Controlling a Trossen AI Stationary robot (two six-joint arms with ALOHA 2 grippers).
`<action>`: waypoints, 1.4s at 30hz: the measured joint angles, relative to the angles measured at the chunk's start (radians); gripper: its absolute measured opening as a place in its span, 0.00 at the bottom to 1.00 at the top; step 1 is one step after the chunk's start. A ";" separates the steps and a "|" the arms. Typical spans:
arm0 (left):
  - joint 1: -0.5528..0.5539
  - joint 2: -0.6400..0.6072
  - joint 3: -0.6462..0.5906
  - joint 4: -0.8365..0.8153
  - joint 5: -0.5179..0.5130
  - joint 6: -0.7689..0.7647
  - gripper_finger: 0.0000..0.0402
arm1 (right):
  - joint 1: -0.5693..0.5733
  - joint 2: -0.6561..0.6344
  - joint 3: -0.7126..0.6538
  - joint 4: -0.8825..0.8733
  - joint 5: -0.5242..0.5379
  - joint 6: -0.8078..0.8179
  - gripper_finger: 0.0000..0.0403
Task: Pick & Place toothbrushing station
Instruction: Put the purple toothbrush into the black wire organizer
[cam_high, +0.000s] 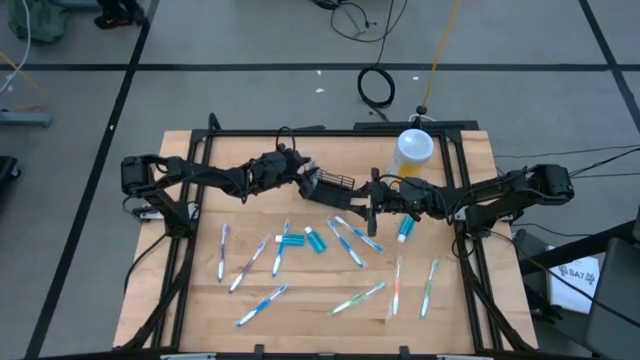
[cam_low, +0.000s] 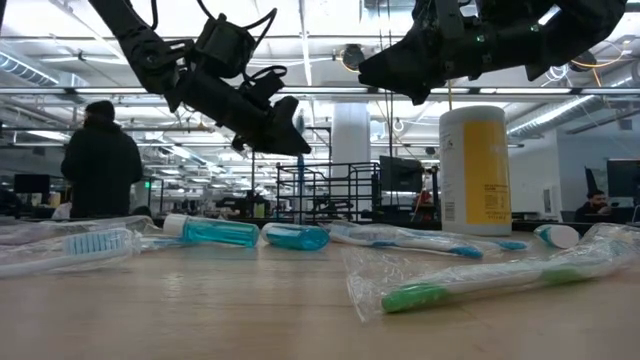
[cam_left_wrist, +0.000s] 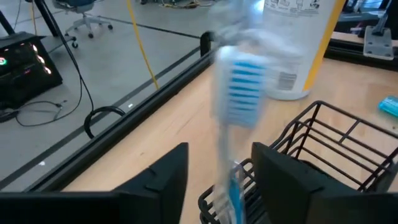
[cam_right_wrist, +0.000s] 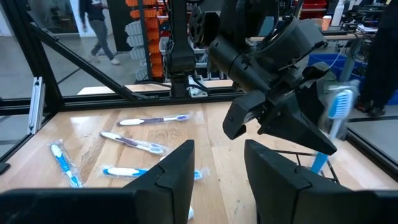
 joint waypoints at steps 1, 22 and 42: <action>0.000 -0.008 0.000 -0.001 -0.001 -0.004 0.48 | 0.000 0.000 0.000 0.000 0.000 0.000 0.33; -0.240 -0.478 0.000 -0.685 0.052 -0.053 0.47 | 0.000 0.000 0.000 -0.007 -0.001 0.000 0.33; -0.548 -0.487 0.000 -1.578 0.077 -0.978 0.46 | 0.000 0.000 0.000 -0.021 -0.001 0.001 0.33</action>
